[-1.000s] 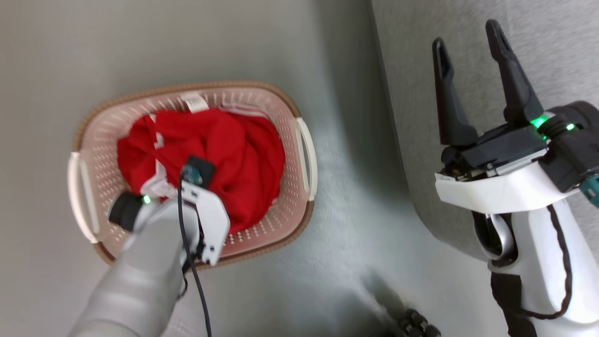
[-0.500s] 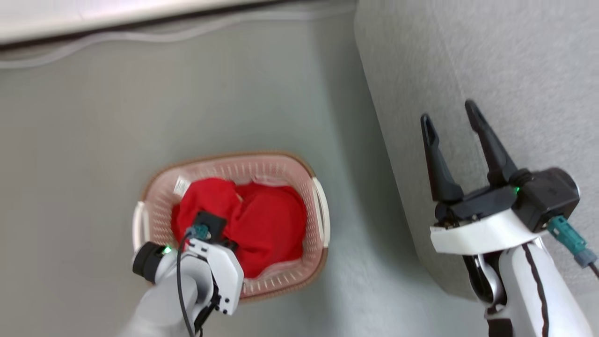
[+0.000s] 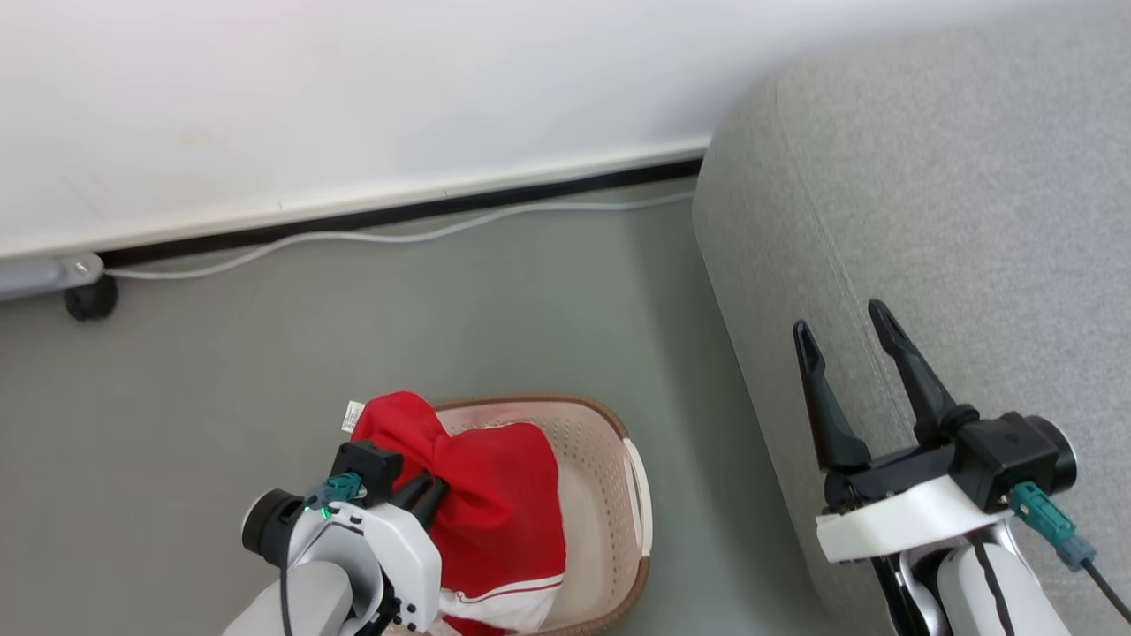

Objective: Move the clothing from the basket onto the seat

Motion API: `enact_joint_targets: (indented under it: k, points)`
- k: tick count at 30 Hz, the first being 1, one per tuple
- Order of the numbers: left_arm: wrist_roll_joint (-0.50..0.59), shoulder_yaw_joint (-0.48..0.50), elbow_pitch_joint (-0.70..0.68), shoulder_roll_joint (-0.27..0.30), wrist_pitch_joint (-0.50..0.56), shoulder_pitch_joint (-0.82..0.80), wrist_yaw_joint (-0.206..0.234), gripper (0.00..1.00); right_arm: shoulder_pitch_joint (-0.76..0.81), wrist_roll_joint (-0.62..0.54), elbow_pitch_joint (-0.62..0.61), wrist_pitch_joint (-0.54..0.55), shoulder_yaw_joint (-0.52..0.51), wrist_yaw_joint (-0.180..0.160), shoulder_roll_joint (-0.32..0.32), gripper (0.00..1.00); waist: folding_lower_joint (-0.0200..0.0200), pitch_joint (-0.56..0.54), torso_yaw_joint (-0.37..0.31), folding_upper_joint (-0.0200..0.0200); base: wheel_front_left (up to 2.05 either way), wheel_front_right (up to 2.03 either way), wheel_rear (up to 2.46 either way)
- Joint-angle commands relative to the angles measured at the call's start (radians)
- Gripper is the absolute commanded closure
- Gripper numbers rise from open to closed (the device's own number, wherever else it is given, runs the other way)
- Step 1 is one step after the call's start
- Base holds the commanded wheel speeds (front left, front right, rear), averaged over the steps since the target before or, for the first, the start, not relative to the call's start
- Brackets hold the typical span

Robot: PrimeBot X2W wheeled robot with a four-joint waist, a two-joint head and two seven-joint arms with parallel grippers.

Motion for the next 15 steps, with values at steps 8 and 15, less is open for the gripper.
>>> enact_joint_targets:
  k: [8, 15]
  points:
    - [0.065, 0.160, -0.255, 0.087, -0.014, 0.078, -0.004, 1.00, 0.052, 0.001, -0.011, -0.006, 0.018, 0.004, -0.005, 0.00, 0.0000, -0.127, 0.033, 0.0000, 0.00, 0.00, 0.00]
    - [0.087, 0.210, -0.412, 0.121, -0.015, 0.108, -0.005, 1.00, 0.078, 0.003, -0.010, -0.006, 0.023, 0.004, -0.005, 0.00, 0.0000, -0.162, 0.033, 0.0000, 0.00, 0.00, 0.00]
